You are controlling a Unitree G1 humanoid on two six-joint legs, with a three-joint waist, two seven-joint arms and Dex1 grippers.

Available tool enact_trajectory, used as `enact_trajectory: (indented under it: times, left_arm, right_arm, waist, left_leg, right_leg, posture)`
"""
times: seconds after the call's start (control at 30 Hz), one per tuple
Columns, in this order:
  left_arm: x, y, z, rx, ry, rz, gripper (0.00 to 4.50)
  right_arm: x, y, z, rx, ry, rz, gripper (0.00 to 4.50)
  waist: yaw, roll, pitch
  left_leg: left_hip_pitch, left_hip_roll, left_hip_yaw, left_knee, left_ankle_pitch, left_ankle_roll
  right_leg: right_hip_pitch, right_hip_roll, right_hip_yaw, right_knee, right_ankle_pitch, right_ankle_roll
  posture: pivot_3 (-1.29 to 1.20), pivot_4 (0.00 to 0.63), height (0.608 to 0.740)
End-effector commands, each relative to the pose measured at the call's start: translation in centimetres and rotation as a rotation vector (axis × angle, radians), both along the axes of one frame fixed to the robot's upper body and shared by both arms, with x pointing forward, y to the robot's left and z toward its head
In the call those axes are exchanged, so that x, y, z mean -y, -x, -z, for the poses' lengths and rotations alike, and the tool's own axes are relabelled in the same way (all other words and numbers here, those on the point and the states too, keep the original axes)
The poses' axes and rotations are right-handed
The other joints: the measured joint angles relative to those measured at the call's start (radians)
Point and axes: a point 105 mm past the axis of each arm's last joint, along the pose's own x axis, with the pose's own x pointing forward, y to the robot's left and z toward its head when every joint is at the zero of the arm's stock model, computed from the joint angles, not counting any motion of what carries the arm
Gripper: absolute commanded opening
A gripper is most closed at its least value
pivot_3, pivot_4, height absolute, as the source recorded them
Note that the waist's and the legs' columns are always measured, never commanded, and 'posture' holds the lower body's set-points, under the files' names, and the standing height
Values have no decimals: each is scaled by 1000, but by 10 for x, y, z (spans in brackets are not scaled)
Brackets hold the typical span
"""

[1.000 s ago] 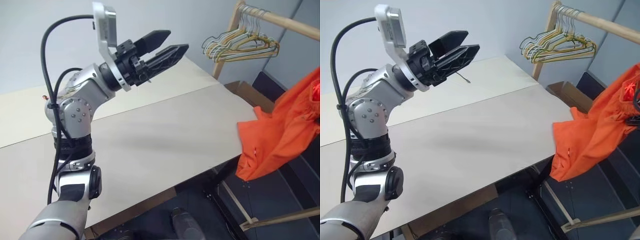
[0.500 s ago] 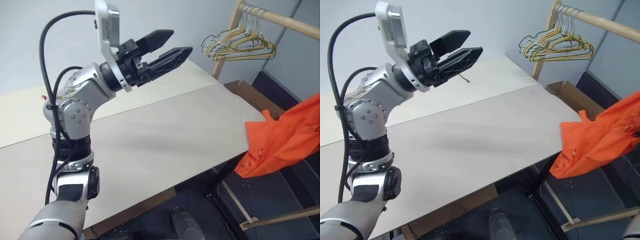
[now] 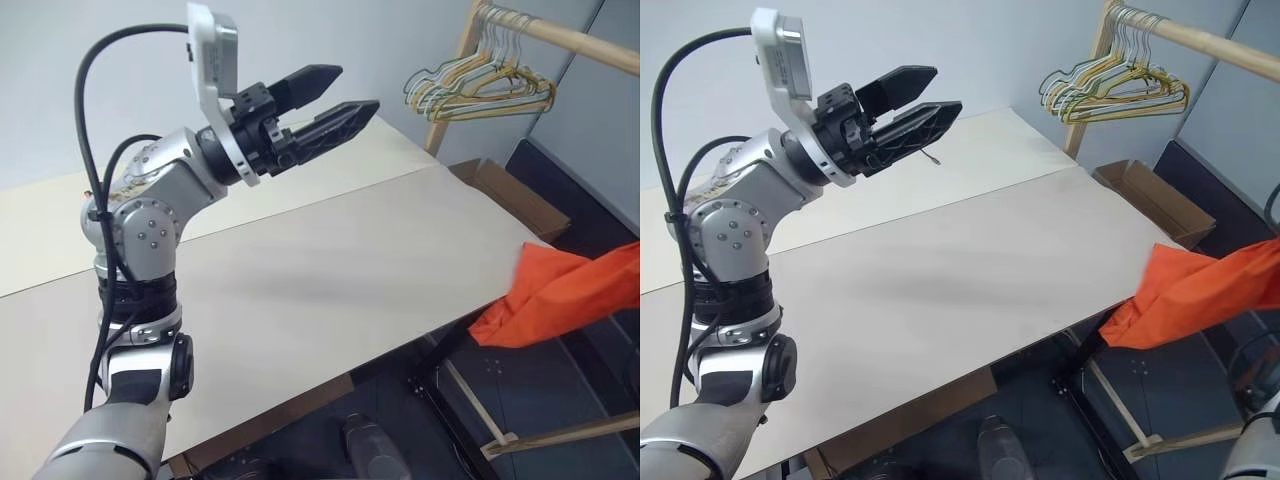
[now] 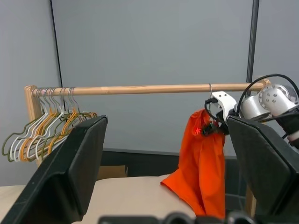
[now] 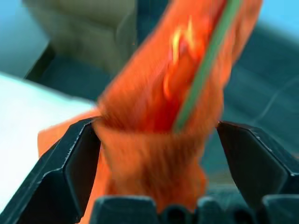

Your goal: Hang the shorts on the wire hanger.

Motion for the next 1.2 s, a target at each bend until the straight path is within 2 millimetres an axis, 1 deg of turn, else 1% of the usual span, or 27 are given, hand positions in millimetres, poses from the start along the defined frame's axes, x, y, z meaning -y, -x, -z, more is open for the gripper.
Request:
enact_trajectory:
  times: [0.03, 0.07, 0.1, 0.13, 0.17, 0.23, 0.27, 0.3, 0.33, 0.37, 0.4, 0.43, 0.5, 0.57, 0.6, 0.63, 0.7, 0.8, 0.87, 1.03, 1.13, 1.2]
  left_arm:
    - [-2, 8, -8, 49, -2, 5, 4406]
    - [-3, 8, -7, 49, -3, 5, 4406]
    - [-3, 7, -7, 49, -4, 3, 4406]
    - [-3, 7, -7, 49, -4, 2, 4406]
    - [-3, 7, -7, 51, -6, -4, 4406]
    - [-7, 4, -4, 78, -1, -59, 4406]
    - [-8, 3, -3, 86, 0, -79, 4406]
    - [-14, 1, 0, 108, 10, -129, 4406]
    - [-18, -1, 2, 122, 17, -162, 4406]
    - [-24, -3, 8, 144, 8, -208, 4406]
    - [-28, -3, 12, 159, -1, -237, 4406]
    - [-30, -4, 15, 168, -8, -251, 4406]
    - [-46, -5, 40, 149, -109, -317, 4406]
    - [-63, -1, 67, 118, -209, -386, 4406]
    - [-72, 3, 77, 94, -241, -419, 4406]
    - [-76, 7, 83, 80, -258, -440, 4406]
    - [-80, 15, 96, 82, -334, -456, 4406]
    - [-86, 28, 114, 88, -455, -459, 4406]
    - [-91, 34, 119, 64, -486, -464, 4406]
    - [-98, 44, 128, 31, -515, -469, 4406]
    - [-99, 45, 128, 29, -518, -463, 4406]
    - [-98, 44, 127, 31, -518, -458, 4406]
  right_arm:
    - [-8, 9, -48, 157, 337, 101, 4483]
    - [-16, 10, -57, 183, 458, 111, 4483]
    - [-29, 9, -64, 236, 550, 113, 4483]
    - [-38, 10, -68, 276, 601, 114, 4483]
    - [-49, 12, -76, 318, 697, 128, 4483]
    - [-97, -2, -89, 465, 835, -30, 4483]
    - [-112, -6, -92, 509, 867, -86, 4483]
    - [-136, -19, -89, 550, 879, -237, 4483]
    - [-150, -26, -86, 569, 884, -332, 4483]
    - [-169, -37, -78, 592, 853, -476, 4483]
    - [-181, -43, -73, 609, 829, -571, 4483]
    - [-187, -46, -70, 620, 814, -616, 4483]
    - [-224, -57, -49, 594, 706, -914, 4483]
    - [-261, -58, -29, 563, 585, -1214, 4483]
    - [-276, -54, -22, 547, 559, -1345, 4483]
    - [-284, -51, -18, 538, 548, -1425, 4483]
    - [-291, -48, -9, 501, 524, -1533, 4483]
    - [-297, -40, 8, 413, 505, -1699, 4483]
    - [-298, -35, 13, 391, 478, -1771, 4483]
    - [-297, -29, 19, 370, 474, -1841, 4483]
    - [-296, -29, 22, 354, 476, -1837, 4483]
    - [-295, -28, 23, 350, 477, -1837, 4483]
  waist:
    - [0, 0, 0]
    - [0, 0, 0]
    - [0, 0, 0]
    - [-2, 0, 0]
    - [-3, 0, 0]
    - [-6, 1, 0]
    - [-8, 1, 0]
    - [-10, 1, 0]
    - [-10, 0, 0]
    - [-10, 0, -1]
    - [-9, 0, -1]
    - [-7, -1, -1]
    - [-1, -1, -1]
    - [-1, -1, -1]
    - [2, -1, -1]
    - [10, -1, -1]
    - [47, -4, 0]
    - [120, -7, -1]
    - [166, -8, -2]
    - [272, -9, -2]
    - [315, -10, -2]
    - [329, -10, -3]
  left_leg:
    - [0, 0, 0, 0, 0, 0]
    - [0, -1, 0, -1, 0, 0]
    - [0, -2, -1, -1, 0, 0]
    - [0, -3, -1, -1, 0, 0]
    - [1, -3, -1, -1, 0, 0]
    - [2, -5, -1, -1, 0, 0]
    - [4, -7, 0, -2, 0, 0]
    - [6, -7, -1, -3, 0, 0]
    - [8, -8, -1, -4, 0, 0]
    - [11, -8, -1, -5, 0, 0]
    - [13, -8, -1, -6, 0, 0]
    - [13, -8, -1, -6, 0, 0]
    - [13, -8, -2, -5, 0, 0]
    - [13, -8, -2, -5, 0, 0]
    - [12, -8, -2, -6, 0, 1]
    - [13, -7, -2, -6, 0, 1]
    - [13, -7, -3, -5, 0, 1]
    - [13, -7, -3, -5, 0, 1]
    - [13, -7, -3, -5, -1, 2]
    - [13, -7, -1, -5, -1, 2]
    - [12, -7, 1, -5, -1, 2]
    - [12, -8, 3, -5, -1, 2]
  right_leg:
    - [0, 0, 1, 0, 0, 0]
    - [-1, 0, 1, 0, 0, 0]
    - [-1, 0, 2, 0, 0, 1]
    - [-1, 0, 2, 0, 0, 1]
    - [-2, 0, 4, 1, 0, 2]
    - [-1, -1, 6, 1, 0, 3]
    - [-1, -1, 8, 1, 1, 4]
    - [0, 0, 10, 1, 1, 4]
    - [1, 0, 11, 0, 1, 4]
    - [3, 1, 12, 0, 1, 4]
    - [4, 1, 12, 0, 1, 4]
    - [5, 1, 12, 0, 1, 4]
    - [3, 1, 12, 0, 2, 3]
    - [1, 1, 12, 0, 3, 1]
    - [1, 1, 12, 0, 6, -4]
    - [0, 1, 12, 0, 7, -4]
    - [-1, 1, 11, 0, 7, -5]
    - [-2, 0, 10, 0, 7, -5]
    - [-2, 0, 9, -1, 7, -5]
    - [-2, 0, 8, -1, 7, -7]
    - [-2, 0, 6, -2, 7, -8]
    - [-2, -1, 5, -2, 7, -8]
  posture:
    - [-277, 77, 740]
    - [-277, 77, 740]
    - [-276, 74, 740]
    - [-276, 74, 740]
    - [-274, 71, 740]
    - [-262, 65, 740]
    - [-260, 64, 740]
    - [-255, 62, 740]
    - [-237, 58, 740]
    - [-223, 55, 740]
    - [-223, 55, 740]
    - [-195, 47, 740]
    - [-178, 44, 740]
    - [-103, 37, 740]
    - [-80, 34, 740]
    - [-54, 31, 740]
    - [0, 28, 740]
    - [75, 32, 740]
    - [102, 35, 740]
    - [118, 33, 740]
    - [113, 38, 740]
    - [106, 41, 740]
